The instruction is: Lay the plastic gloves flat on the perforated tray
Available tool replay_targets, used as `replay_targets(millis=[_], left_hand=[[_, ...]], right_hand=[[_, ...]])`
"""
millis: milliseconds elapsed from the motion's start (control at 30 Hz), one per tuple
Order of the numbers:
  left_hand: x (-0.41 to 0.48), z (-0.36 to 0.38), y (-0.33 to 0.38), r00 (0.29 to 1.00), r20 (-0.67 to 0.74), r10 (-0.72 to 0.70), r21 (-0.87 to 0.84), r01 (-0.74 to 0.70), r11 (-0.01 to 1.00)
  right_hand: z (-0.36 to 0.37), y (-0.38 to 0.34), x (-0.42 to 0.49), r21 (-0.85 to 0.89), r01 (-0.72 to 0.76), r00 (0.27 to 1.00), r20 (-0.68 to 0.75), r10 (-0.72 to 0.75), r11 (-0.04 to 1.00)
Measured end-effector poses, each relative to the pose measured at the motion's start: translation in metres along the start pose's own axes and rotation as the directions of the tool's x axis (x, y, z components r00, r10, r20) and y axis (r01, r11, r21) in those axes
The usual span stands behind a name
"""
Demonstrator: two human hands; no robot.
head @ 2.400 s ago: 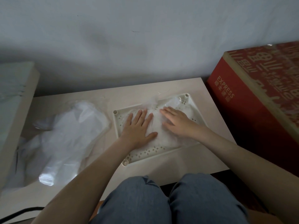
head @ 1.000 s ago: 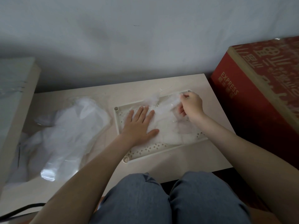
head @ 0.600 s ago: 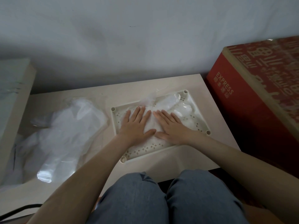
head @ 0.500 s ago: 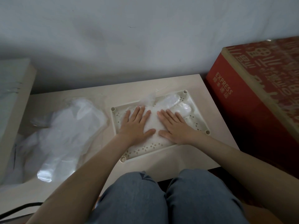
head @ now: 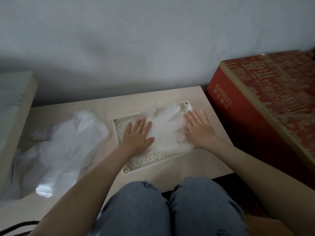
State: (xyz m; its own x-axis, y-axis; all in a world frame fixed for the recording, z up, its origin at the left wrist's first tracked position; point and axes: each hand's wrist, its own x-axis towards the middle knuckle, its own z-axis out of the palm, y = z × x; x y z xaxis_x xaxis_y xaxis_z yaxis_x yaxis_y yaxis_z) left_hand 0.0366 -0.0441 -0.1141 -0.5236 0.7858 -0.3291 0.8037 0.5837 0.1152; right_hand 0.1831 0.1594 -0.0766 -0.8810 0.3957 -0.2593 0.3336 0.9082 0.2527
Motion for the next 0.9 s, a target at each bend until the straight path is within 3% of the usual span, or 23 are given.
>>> replay_targets(millis=[100,233,400,467,533,600,633,700,767,900], left_hand=[[0.0,0.0,0.0,1.0,0.004,0.003,-0.002,-0.003,1.0],[-0.001,0.0,0.0,1.0,-0.006,0.0,-0.011,-0.001,1.0],[-0.005,-0.002,0.004,0.998,-0.056,-0.005,-0.004,0.004,1.0],[-0.006,-0.002,0.006,0.997,-0.078,-0.003,0.011,0.004,1.0],[-0.007,-0.002,0.007,0.997,-0.082,-0.002,0.021,0.004,1.0],[-0.006,0.0,0.006,0.998,-0.066,-0.007,0.022,0.009,1.0],[-0.005,0.001,0.006,0.998,-0.054,-0.013,0.026,0.014,1.0],[-0.004,0.003,0.005,0.999,-0.041,-0.024,0.037,0.025,0.999],[-0.003,0.004,0.005,0.999,-0.045,-0.026,0.046,0.028,0.999],[-0.002,0.004,0.005,0.999,-0.051,-0.019,0.064,0.022,0.998]], right_hand=[[-0.006,0.01,-0.004,0.003,-0.036,0.999,0.005,0.036,0.999],[-0.007,0.018,0.0,0.136,-0.092,0.996,0.013,0.091,0.986],[-0.014,0.014,0.003,0.396,-0.026,0.962,-0.239,0.13,0.918],[-0.017,0.013,0.005,0.524,0.007,0.959,-0.243,0.142,0.852],[-0.022,0.012,0.003,0.686,0.013,0.981,-0.149,0.124,0.727],[-0.031,0.008,-0.004,0.784,0.038,0.999,-0.042,-0.008,0.62],[-0.034,0.005,-0.006,0.773,0.056,0.995,0.011,-0.102,0.632],[-0.034,-0.005,-0.008,0.622,0.131,0.963,0.104,-0.247,0.772],[-0.028,-0.015,-0.008,0.446,0.209,0.942,0.145,-0.301,0.87],[-0.025,-0.02,-0.008,0.528,0.234,0.947,0.066,-0.315,0.816]])
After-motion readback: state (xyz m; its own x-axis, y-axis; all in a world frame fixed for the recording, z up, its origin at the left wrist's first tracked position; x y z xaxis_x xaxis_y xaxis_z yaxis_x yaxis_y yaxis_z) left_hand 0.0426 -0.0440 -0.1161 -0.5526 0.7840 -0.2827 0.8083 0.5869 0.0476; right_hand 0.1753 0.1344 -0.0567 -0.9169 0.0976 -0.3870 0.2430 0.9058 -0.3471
